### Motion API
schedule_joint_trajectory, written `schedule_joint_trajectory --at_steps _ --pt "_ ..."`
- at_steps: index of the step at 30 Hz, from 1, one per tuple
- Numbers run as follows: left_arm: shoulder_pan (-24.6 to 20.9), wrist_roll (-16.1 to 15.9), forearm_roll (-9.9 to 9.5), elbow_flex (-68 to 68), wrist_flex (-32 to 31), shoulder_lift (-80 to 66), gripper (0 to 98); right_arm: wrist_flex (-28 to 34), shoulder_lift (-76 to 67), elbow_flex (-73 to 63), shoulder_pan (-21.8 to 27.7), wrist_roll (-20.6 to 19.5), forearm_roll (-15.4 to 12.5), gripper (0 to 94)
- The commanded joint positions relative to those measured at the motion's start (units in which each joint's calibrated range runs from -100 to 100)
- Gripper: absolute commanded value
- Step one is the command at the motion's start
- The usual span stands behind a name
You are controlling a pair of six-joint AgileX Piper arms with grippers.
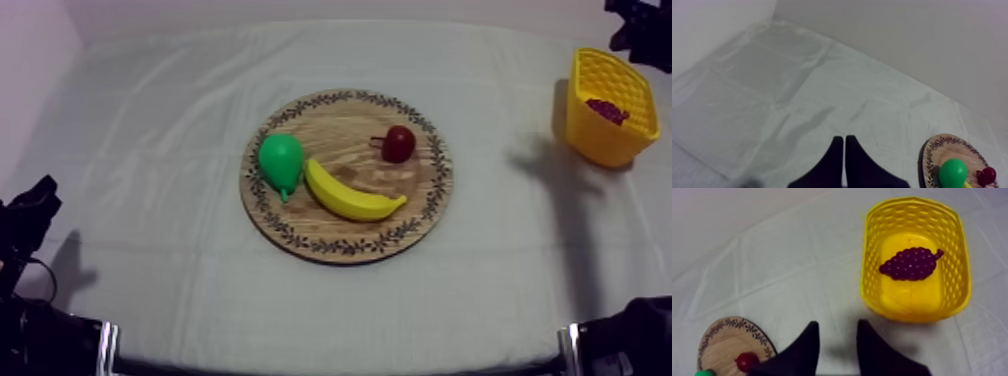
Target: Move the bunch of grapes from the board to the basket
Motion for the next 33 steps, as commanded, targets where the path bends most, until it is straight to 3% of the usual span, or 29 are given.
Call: schedule_joint_trajectory --at_steps 1,9,16,24,33 --pt "0.0 0.0 0.01 0.0 0.0 0.0 0.1 -0.5 -8.9 4.5 -1.4 -0.2 0.4 17.6" --pt "0.0 0.0 0.01 0.0 0.0 0.0 0.1 -4.2 -23.4 16.8 -3.0 0.6 0.3 6.5" --pt "0.0 0.0 0.01 0.0 0.0 0.0 0.1 -14.5 -36.6 32.7 -2.5 1.0 0.6 1.7" --pt "0.0 0.0 0.01 0.0 0.0 0.0 0.1 -24.5 -49.7 49.2 -1.7 2.4 1.4 0.5" --pt "0.0 0.0 0.01 0.0 0.0 0.0 0.1 -28.0 -59.2 60.1 -1.4 4.0 0.9 0.4"
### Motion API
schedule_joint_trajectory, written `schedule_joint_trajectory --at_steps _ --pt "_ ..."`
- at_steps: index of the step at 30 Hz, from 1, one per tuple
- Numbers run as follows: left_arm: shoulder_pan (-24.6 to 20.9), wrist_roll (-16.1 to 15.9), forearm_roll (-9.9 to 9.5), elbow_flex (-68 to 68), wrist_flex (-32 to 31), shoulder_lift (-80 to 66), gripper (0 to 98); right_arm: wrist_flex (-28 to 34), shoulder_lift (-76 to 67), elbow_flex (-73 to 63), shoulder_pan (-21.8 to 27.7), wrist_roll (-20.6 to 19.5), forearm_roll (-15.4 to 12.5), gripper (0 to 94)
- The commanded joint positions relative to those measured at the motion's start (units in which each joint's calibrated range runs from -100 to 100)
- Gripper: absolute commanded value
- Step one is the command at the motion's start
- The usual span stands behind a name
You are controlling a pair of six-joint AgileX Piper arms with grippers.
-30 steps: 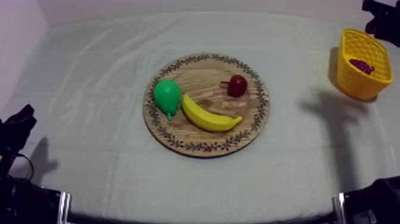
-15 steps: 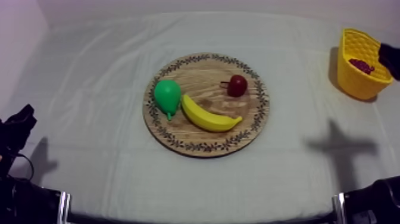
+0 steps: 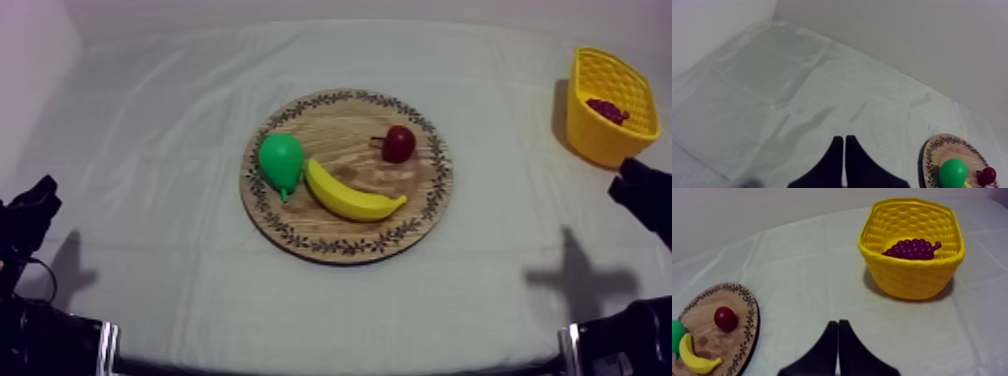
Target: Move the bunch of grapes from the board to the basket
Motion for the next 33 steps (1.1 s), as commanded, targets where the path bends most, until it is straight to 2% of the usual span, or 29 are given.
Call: schedule_joint_trajectory --at_steps 1,7,10,16,25,33 --pt "0.0 0.0 0.01 0.0 0.0 0.0 0.1 -0.3 -2.8 2.6 -0.1 0.7 -0.8 0.4" --pt "0.0 0.0 0.01 0.0 0.0 0.0 0.1 0.9 -7.6 4.3 -0.1 3.8 -4.5 0.4" --pt "0.0 0.0 0.01 0.0 0.0 0.0 0.1 3.4 -9.7 4.6 0.0 5.2 -6.3 0.4" --pt "0.0 0.0 0.01 0.0 0.0 0.0 0.1 7.1 -11.2 4.7 -0.7 4.6 -6.9 0.4" --pt "0.0 0.0 0.01 0.0 0.0 0.0 0.1 7.7 -11.4 4.7 -0.9 14.4 -6.9 0.5" --pt "0.0 0.0 0.01 0.0 0.0 0.0 0.1 7.7 -11.4 4.7 -0.9 16.0 -6.9 0.5"
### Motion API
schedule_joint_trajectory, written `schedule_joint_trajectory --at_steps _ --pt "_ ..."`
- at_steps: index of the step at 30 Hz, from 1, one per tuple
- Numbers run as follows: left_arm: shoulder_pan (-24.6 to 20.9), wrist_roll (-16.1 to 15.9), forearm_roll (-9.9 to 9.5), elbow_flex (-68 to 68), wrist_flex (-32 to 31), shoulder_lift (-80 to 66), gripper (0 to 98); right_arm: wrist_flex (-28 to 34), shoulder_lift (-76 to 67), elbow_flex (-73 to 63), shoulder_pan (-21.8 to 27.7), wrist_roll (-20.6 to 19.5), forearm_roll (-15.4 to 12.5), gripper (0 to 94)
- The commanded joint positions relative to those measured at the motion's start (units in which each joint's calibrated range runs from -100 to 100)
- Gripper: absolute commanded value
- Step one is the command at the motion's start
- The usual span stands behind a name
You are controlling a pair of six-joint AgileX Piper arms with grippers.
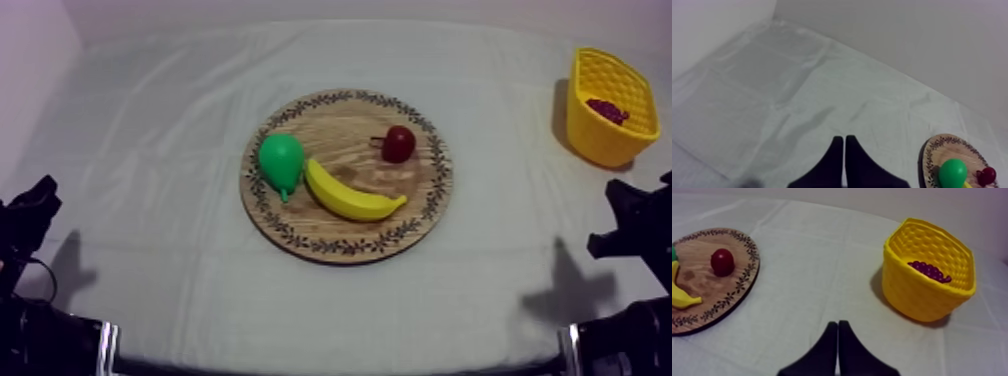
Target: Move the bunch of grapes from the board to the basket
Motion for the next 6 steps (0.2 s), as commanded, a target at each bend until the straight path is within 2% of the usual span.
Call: schedule_joint_trajectory --at_steps 1,6 --pt "0.0 0.0 0.01 0.0 0.0 0.0 0.1 0.0 -0.1 0.0 0.0 0.1 0.0 0.5" --pt "0.0 0.0 0.01 0.0 0.0 0.0 0.1 0.0 -0.1 0.0 0.0 0.1 0.0 0.5"
